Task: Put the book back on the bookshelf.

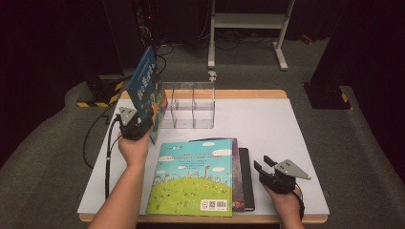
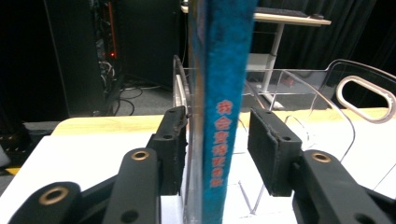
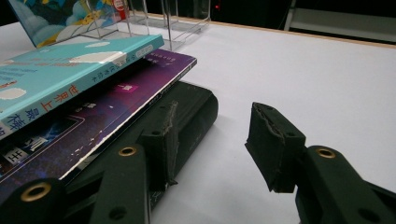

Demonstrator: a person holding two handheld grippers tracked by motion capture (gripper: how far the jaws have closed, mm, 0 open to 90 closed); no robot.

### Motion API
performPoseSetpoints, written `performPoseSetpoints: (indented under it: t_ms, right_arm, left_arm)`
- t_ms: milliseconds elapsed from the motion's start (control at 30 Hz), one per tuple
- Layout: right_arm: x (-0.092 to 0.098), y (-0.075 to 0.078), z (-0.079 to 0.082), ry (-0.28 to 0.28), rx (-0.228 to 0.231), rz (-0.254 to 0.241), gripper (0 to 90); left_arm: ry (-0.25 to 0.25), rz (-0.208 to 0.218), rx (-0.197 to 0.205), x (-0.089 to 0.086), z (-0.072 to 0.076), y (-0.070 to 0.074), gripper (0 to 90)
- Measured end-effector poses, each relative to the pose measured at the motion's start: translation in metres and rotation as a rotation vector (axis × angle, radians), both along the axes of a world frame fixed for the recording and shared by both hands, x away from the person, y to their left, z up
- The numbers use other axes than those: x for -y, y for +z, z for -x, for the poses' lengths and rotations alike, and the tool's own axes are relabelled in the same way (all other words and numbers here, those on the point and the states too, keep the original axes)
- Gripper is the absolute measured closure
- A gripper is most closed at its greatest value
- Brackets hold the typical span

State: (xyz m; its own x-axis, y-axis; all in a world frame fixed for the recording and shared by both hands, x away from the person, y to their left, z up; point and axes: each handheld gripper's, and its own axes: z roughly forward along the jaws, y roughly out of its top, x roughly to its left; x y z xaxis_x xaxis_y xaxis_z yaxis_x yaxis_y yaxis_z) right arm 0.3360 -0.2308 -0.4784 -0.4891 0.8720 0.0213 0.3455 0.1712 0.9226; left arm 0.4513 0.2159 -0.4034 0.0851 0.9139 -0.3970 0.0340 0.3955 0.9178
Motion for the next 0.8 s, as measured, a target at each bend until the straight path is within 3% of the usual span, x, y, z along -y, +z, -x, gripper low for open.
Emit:
performPoseSetpoints:
  t_ms: [67,367,567,800]
  right_arm:
    - [0.0,0.0,0.0,0.0,0.0,0.002,52.2]
    - [-0.002,-0.002,0.0,0.003,-0.003,0.01,52.1]
    - [-0.001,-0.002,0.0,0.0,-0.006,0.009,52.1]
    - [-0.002,-0.002,-0.001,0.001,-0.009,0.01,52.2]
  left_arm:
    - [-0.002,0.005,0.009,-0.001,0.001,0.001,49.8]
    - [-0.064,0.003,-0.037,-0.001,0.006,0.001,40.6]
    - [-0.094,0.041,-0.051,-0.006,0.009,0.003,31.1]
    - [-0.152,0.028,-0.082,-0.009,0.014,0.001,25.8]
